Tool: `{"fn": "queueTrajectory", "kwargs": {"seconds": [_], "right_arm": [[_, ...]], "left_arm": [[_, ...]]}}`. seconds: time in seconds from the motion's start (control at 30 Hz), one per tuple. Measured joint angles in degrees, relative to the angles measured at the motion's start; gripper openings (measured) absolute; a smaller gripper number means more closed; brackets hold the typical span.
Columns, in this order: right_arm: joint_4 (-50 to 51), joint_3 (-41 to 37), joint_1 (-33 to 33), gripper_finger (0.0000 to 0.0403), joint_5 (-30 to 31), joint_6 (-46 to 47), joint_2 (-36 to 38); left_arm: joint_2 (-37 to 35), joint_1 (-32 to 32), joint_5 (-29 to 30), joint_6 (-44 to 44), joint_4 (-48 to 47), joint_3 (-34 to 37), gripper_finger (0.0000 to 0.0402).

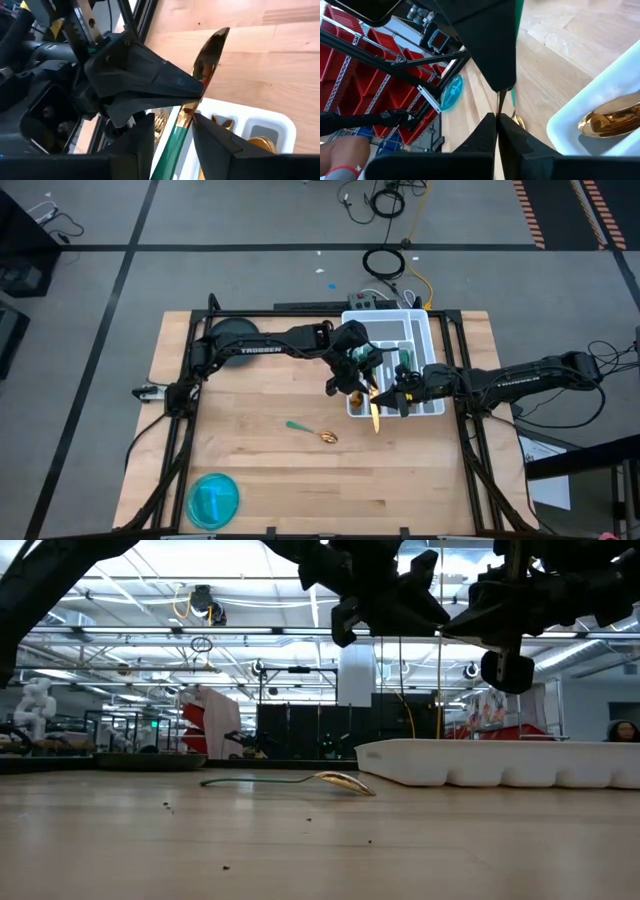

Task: Sort silverware
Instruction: Put the green knife on the silverware tray with the other green knives

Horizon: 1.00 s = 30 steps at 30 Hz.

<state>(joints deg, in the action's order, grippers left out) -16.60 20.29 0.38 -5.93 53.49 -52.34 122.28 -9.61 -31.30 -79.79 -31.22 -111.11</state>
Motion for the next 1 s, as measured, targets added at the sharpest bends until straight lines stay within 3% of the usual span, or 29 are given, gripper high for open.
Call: {"fn": "queueTrajectory", "kwargs": {"seconds": [0.23,0.53,0.73,0.87,1.0], "right_arm": [[-2.06,0.04,-0.04,0.0001,1.44,-1.88,0.02],[-1.23,0.13,-0.36,0.0,4.2,-1.98,0.11],[-0.68,0.13,-1.36,0.0,5.78,-2.03,0.05],[0.05,0.13,-2.3,0.0,5.92,-1.86,0.04],[0.59,0.13,-2.64,0.0,5.16,-1.77,-0.02]], "left_arm": [[0.04,-0.09,4.82,3.24,0.94,0.0,0.0146],[0.24,-2.25,4.95,11.92,1.14,0.11,0.0147],[0.23,-2.49,8.55,13.66,0.11,0.11,0.0147],[0.22,-2.39,10.33,12.3,-0.02,0.11,0.0147],[0.11,-1.13,17.05,1.82,-0.16,0.0,0.0146]]}}
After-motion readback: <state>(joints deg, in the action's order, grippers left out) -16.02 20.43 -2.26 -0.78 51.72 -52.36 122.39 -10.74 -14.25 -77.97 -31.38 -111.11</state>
